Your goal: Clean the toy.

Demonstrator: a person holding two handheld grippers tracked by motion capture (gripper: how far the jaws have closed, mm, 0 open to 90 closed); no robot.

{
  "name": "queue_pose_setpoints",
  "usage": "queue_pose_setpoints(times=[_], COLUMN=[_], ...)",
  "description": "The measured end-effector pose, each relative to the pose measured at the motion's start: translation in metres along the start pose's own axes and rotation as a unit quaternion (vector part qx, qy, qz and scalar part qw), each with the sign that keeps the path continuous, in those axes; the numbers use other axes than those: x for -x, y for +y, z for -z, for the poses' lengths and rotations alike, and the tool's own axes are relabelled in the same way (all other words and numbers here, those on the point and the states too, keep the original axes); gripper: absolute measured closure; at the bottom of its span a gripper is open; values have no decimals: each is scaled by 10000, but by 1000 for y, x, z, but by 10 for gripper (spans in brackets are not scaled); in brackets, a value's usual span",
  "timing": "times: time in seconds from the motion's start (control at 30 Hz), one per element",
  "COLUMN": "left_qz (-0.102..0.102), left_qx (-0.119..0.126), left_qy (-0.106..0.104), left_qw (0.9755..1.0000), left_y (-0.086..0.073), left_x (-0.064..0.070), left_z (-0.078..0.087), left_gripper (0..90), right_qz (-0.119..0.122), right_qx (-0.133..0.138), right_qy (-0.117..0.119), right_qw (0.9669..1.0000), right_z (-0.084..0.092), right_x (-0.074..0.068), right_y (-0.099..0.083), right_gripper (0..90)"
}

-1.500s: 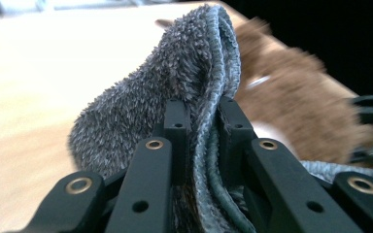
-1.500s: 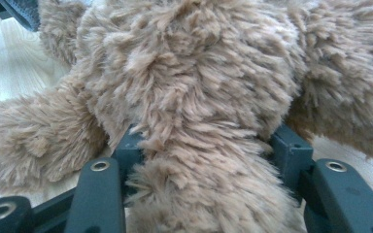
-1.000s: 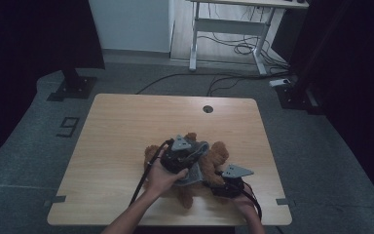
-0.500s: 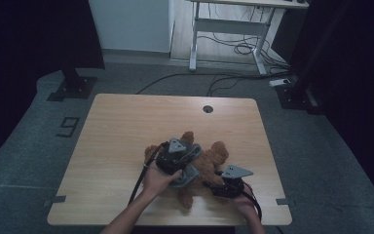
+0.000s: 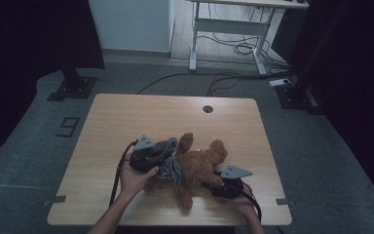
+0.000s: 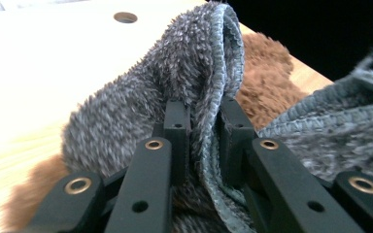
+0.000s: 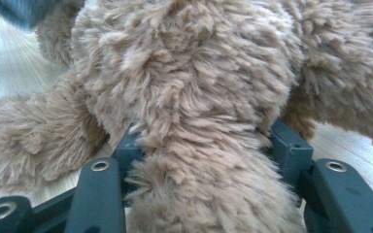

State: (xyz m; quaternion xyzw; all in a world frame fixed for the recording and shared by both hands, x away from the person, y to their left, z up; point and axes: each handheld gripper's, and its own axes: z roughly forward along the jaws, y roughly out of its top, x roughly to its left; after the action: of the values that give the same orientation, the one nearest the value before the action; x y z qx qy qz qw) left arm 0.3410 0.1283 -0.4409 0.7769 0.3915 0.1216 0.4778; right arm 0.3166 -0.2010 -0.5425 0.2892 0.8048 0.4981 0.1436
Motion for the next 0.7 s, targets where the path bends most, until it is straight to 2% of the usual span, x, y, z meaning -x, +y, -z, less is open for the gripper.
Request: queue_pose_setpoints(times=[0.2, 0.37, 0.57, 0.7], left_qz=[252, 532, 786, 930], left_qx=[97, 68, -122, -376], left_qy=[164, 269, 474, 550], left_qw=[9995, 9982, 9957, 9934], left_y=[-13, -30, -49, -62], left_x=[-20, -40, -60, -70], left_z=[15, 25, 28, 23], left_gripper=[772, 774, 776, 778], right_qz=[-6, -20, -12, -24], right_qx=[6, 10, -8, 8], right_qy=[4, -12, -125, -142], right_qw=[10000, 10000, 9999, 9999], right_z=[0, -1, -2, -3], right_x=[0, 1, 1, 3], right_y=[0, 0, 1, 2], right_gripper=[455, 456, 460, 461])
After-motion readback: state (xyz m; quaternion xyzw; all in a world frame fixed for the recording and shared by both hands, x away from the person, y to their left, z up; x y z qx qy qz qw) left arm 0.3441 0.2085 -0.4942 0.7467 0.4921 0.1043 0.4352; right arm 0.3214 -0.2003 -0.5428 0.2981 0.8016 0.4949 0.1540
